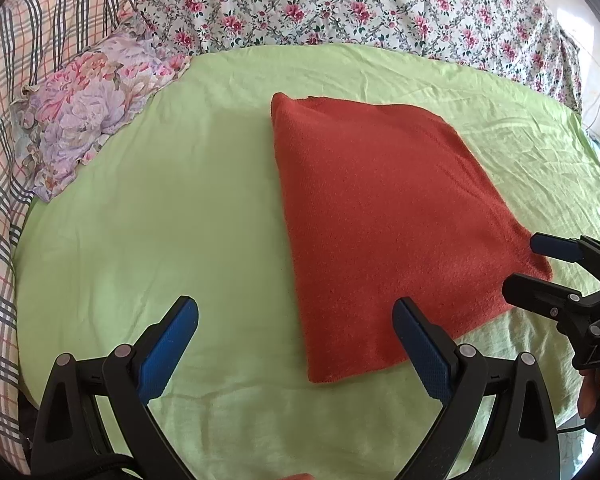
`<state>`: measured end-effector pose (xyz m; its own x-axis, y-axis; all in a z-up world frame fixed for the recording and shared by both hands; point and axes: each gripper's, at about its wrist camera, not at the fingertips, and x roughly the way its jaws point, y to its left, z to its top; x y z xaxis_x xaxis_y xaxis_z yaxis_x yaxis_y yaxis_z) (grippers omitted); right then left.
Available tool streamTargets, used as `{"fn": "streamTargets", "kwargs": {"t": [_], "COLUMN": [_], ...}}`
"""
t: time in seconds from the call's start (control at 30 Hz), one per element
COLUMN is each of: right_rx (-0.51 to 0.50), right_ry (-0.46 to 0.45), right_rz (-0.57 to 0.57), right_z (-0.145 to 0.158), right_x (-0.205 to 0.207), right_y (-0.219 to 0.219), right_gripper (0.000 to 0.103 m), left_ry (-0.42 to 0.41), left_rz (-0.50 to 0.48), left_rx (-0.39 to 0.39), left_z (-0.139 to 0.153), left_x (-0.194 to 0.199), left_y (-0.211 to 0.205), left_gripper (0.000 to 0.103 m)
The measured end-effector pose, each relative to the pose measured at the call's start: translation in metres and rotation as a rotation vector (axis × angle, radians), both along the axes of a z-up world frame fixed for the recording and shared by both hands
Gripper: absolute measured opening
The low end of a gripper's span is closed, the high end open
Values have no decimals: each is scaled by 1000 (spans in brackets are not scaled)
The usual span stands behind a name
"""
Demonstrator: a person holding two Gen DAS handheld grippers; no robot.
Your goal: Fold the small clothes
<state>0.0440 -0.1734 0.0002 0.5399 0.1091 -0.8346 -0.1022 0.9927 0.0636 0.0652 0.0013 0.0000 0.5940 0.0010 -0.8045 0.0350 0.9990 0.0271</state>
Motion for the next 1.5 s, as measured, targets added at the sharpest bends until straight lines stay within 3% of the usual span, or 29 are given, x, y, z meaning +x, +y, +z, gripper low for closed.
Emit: {"fn": "streamTargets", "kwargs": {"t": [1.5], "right_rx": [4], "right_ry": [-10], "right_rz": [0], "right_z": [7], "right_x": [2], "right_y": [2], "right_gripper": [100], "left_ry": [-4], "left_rz": [-18], "left_rx": [1], "left_z": [0], "left_x": [0], "left_y": [-5], "left_gripper": [99]}}
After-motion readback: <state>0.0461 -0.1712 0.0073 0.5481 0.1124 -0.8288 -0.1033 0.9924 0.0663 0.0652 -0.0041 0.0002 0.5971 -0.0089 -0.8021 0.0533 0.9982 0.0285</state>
